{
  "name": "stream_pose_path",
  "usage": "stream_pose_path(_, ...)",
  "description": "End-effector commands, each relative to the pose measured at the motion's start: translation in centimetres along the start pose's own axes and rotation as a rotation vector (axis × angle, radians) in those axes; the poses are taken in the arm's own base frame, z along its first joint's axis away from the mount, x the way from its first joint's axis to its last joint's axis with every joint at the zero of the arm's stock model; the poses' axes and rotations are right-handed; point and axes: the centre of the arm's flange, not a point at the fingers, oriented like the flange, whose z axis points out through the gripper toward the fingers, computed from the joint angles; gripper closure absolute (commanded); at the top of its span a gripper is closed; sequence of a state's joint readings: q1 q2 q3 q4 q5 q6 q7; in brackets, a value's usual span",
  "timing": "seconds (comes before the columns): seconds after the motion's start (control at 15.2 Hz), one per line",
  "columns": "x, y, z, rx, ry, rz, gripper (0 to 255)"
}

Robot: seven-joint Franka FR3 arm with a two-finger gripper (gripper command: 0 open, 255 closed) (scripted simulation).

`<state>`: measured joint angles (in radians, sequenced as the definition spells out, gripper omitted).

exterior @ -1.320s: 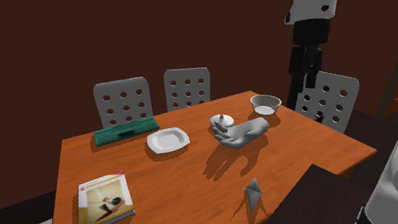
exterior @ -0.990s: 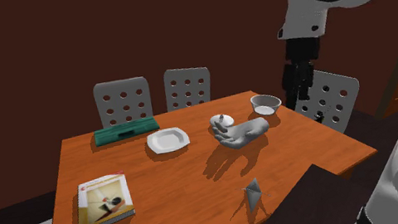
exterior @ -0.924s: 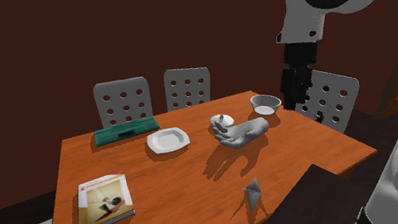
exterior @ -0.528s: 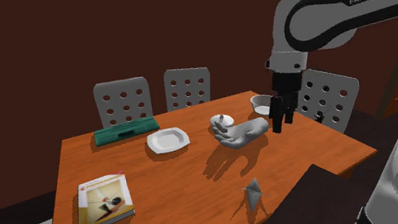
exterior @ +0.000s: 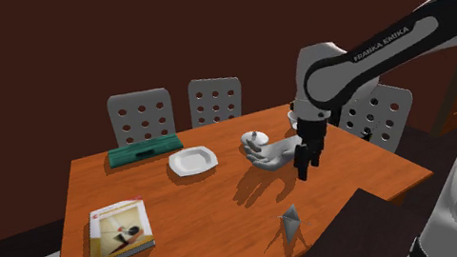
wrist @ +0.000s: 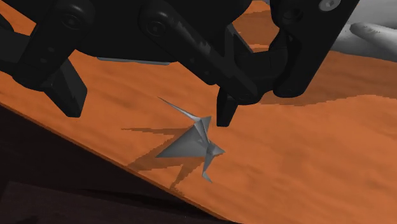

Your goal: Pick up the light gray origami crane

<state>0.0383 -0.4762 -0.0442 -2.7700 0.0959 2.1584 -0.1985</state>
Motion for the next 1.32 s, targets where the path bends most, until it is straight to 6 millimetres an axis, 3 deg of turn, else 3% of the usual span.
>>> stream_pose_path(0.0, 1.2, 0.6, 2.4, -0.009, 0.005, -0.012, 0)
stream_pose_path(0.79, 7.7, 2.6, 16.5, -0.058, 0.015, -0.076, 0)
stream_pose_path(1.25, 8.4, 3.1, 20.4, -0.061, 0.016, -0.079, 0)
